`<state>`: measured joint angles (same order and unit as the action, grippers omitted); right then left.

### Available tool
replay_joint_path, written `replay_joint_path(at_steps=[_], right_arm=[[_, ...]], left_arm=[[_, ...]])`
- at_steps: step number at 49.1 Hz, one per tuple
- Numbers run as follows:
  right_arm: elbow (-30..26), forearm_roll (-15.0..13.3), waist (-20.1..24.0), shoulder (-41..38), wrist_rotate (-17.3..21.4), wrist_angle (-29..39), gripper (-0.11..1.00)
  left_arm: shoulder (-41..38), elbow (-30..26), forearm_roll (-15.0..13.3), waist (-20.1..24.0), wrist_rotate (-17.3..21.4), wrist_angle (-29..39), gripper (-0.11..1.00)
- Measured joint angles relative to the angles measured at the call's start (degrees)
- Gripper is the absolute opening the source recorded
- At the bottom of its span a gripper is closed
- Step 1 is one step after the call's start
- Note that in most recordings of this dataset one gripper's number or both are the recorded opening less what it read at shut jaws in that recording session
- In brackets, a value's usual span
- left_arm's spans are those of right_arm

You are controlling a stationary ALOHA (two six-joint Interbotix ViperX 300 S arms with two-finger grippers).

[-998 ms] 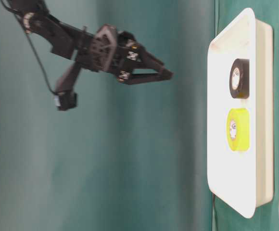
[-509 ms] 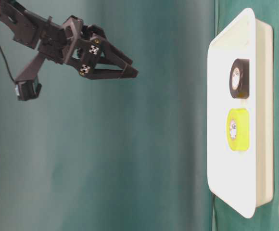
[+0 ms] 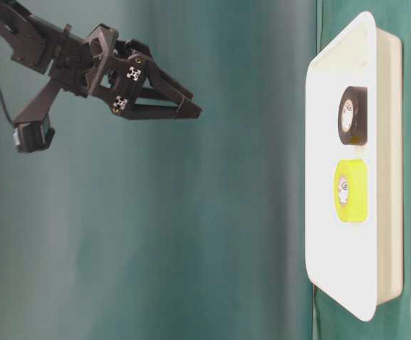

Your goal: Pick up the tape from a random location and place it into the white case.

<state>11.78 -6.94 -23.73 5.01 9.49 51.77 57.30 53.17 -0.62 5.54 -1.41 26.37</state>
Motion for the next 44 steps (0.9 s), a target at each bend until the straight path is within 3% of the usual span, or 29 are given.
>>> replay_joint_path(at_steps=[33,44], right_arm=[[0.0,0.0,22.41,0.0,8.09,-0.09,0.91],[0.0,0.09,24.17,0.0,8.53,-0.44,0.91]], left_arm=[[0.09,0.0,0.0,0.0,0.0,0.0,0.99],[0.09,0.0,0.0,0.0,0.0,0.0,0.99]])
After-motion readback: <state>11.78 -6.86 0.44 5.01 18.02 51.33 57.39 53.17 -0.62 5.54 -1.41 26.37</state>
